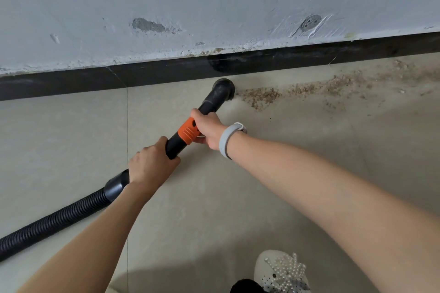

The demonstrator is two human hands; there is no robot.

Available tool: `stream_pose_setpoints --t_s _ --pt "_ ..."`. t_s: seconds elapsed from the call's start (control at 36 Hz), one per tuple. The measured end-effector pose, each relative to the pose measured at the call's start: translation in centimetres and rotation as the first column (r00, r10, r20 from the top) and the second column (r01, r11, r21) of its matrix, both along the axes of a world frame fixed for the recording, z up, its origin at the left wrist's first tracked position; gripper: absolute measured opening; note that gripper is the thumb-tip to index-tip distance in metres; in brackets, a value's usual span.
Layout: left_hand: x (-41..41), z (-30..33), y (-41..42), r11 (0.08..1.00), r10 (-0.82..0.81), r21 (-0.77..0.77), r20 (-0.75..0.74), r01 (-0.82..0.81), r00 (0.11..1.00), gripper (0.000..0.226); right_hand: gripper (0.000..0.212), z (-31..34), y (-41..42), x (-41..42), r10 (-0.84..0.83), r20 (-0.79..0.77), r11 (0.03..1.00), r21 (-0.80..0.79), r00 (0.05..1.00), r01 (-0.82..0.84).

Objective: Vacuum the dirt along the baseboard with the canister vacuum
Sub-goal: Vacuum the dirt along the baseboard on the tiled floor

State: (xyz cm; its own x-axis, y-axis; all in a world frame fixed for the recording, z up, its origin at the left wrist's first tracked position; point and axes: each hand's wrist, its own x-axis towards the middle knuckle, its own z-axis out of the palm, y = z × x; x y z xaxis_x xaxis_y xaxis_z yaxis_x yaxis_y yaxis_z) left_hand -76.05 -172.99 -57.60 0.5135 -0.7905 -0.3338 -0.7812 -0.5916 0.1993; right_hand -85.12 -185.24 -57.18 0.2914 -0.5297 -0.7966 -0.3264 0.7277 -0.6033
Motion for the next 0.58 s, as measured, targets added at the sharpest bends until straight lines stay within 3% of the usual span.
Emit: stream_pose_setpoints --t_s 0.28,0.58 --pt "-2.1 0.2 -2.6 0.995 -0.103 0.002 -0.033 0.104 0.994 0.016 0.032 0.3 -1.5 -2.2 -0.1 -0.061 0.994 -0.039 0.993 0.098" --pt "-1.9 0.3 1.7 0.976 -0.209 0.04 -0.07 0.212 0.975 0.015 0.044 -0.3 3.0 -3.8 -0.162 -0.087 0.983 0.069 0.983 0.168"
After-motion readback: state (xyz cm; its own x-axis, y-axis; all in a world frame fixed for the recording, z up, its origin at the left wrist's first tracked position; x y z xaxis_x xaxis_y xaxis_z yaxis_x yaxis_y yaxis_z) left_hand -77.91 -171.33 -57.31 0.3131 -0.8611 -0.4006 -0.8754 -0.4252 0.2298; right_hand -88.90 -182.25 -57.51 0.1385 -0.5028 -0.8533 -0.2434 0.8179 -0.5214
